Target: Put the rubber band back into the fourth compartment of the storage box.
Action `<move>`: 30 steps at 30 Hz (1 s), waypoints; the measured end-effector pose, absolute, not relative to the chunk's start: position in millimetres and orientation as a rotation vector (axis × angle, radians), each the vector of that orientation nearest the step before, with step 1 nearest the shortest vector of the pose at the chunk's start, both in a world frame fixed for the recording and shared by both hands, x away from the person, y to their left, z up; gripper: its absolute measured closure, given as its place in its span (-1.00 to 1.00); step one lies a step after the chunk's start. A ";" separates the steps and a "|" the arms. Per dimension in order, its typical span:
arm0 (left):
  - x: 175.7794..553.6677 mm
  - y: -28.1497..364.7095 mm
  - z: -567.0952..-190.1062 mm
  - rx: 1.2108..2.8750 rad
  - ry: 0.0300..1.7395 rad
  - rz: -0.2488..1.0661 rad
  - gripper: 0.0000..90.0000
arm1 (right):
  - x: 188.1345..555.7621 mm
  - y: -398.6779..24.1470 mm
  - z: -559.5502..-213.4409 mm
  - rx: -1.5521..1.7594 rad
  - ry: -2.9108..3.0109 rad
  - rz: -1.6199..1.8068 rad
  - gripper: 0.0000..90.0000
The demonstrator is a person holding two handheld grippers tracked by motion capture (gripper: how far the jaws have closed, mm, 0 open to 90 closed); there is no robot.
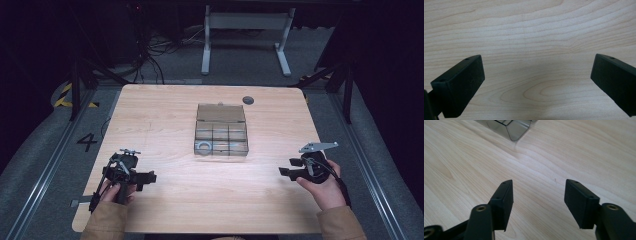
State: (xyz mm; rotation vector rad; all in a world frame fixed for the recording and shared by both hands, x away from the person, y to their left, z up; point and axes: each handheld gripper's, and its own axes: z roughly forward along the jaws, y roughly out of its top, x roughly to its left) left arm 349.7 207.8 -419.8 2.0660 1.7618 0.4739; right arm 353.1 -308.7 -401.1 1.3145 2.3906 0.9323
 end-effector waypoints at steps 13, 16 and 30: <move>349.3 208.4 -419.4 2.072 1.760 0.478 -1.00 | 353.6 -307.0 -435.7 1.274 2.430 0.875 -0.28; 349.2 208.5 -419.3 2.069 1.765 0.473 -1.00 | 352.2 -305.6 -439.4 1.254 2.442 0.886 -0.28; 349.0 208.0 -419.2 2.074 1.755 0.476 -1.00 | 342.3 -292.3 -452.8 1.158 2.463 0.865 -0.31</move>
